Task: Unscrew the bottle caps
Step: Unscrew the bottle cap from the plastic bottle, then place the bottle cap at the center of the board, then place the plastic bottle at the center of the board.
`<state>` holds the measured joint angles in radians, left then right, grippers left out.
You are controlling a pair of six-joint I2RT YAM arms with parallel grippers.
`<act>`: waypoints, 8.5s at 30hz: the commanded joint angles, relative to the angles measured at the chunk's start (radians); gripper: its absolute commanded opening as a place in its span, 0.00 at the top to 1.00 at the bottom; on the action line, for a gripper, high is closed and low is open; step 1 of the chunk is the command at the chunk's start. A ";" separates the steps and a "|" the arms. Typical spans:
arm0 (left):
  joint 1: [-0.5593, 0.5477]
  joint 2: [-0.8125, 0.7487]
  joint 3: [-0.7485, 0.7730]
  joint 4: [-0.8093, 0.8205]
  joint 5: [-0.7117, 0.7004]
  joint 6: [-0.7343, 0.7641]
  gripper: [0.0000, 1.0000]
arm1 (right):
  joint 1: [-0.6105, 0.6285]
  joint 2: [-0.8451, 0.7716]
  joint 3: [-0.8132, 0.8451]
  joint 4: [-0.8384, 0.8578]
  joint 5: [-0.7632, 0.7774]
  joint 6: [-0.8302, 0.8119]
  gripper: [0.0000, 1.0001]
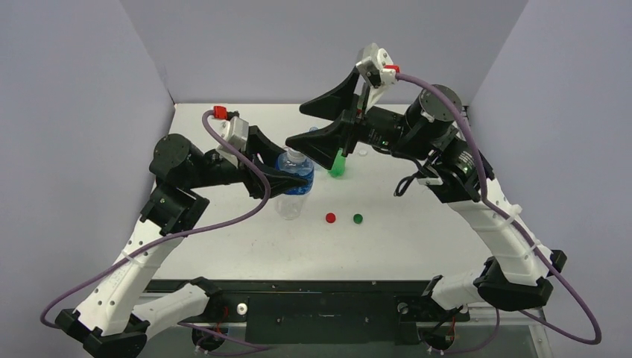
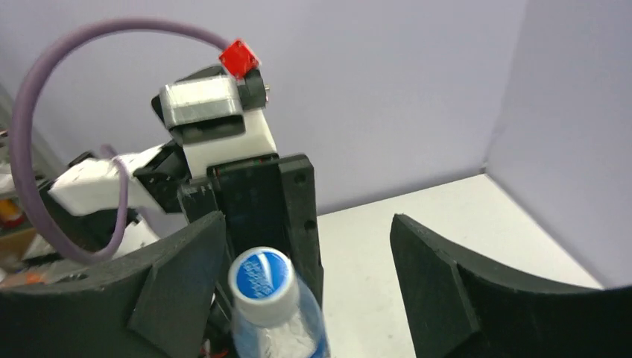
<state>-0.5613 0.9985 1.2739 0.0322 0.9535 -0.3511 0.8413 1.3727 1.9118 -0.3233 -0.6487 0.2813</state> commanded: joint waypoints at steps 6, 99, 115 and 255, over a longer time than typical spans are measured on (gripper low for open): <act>-0.002 -0.006 0.006 -0.138 -0.323 0.221 0.88 | 0.254 0.181 0.402 -0.438 0.838 -0.213 0.21; -0.002 -0.033 -0.113 0.038 -0.413 0.180 0.89 | 0.183 0.217 0.350 -0.425 0.702 -0.083 0.91; -0.022 -0.017 -0.051 0.144 0.086 -0.081 0.93 | -0.011 -0.009 0.032 -0.063 -0.317 -0.126 1.00; -0.028 -0.039 -0.507 0.392 -0.411 0.177 0.96 | -0.060 -0.306 -0.709 0.388 0.299 0.238 0.18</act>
<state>-0.5892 0.9634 0.7082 0.3565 0.5354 -0.1600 0.6968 1.0176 1.1400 0.0090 -0.2440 0.5217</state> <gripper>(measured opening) 0.359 0.815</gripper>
